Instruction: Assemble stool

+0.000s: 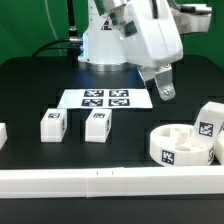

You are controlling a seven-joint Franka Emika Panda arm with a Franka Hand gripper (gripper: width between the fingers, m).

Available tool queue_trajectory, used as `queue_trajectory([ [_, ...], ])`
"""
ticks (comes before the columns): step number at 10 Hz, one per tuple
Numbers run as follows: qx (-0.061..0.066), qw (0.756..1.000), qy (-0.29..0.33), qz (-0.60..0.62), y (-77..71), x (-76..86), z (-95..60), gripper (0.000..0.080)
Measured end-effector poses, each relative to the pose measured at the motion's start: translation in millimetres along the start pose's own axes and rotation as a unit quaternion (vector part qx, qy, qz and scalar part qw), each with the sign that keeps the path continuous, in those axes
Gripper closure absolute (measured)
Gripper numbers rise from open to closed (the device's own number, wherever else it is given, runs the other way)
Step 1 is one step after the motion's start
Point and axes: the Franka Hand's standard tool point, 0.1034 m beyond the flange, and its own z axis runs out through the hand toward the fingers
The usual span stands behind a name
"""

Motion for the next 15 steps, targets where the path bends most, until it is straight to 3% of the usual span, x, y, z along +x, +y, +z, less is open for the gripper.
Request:
queue_trajectory([
  [4,-0.001,1.0,0.0,-0.02,0.6,0.9,0.6,0.0151],
  [6,-0.029,0.988,0.014,-0.15,-2.5,12.8,-0.4,0.0151],
  [10,-0.031,0.953,0.016,-0.302,-8.1,18.0,-4.8,0.0151],
  [12,-0.032,0.926,0.014,-0.376,-8.0,19.0,-4.9,0.0151],
  [14,-0.05,0.847,0.023,-0.529,-6.4,31.4,-5.1,0.0151],
  [15,-0.057,0.823,0.025,-0.565,-6.8,35.2,-5.7,0.0151],
])
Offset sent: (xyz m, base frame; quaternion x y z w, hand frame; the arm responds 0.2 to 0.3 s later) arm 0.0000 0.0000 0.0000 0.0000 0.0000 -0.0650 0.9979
